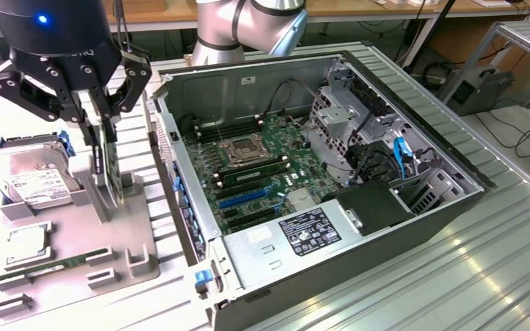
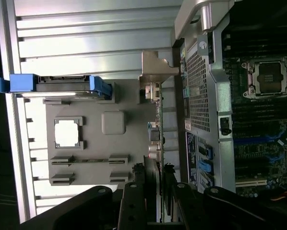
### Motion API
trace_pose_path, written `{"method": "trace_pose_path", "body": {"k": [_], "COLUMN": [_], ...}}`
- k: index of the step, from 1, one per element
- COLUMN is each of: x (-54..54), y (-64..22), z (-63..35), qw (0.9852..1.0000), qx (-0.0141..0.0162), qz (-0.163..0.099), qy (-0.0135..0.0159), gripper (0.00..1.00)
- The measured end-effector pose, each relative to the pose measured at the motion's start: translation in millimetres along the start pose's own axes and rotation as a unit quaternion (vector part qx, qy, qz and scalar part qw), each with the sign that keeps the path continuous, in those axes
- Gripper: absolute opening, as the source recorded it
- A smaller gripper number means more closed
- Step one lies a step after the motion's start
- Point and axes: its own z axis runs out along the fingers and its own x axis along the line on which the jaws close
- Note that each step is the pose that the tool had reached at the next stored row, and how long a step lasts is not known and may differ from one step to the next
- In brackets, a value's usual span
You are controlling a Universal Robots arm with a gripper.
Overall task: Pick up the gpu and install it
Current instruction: 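Pick up the gpu and move the gpu toward the slot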
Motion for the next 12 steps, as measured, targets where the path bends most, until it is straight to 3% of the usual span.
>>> {"method": "trace_pose_path", "body": {"k": [12], "x": [-0.1], "y": [0.3], "z": [-3.5], "qw": [1.0000], "qx": [0.0032], "qz": [0.000], "qy": [-0.0003], "gripper": [0.27]}}
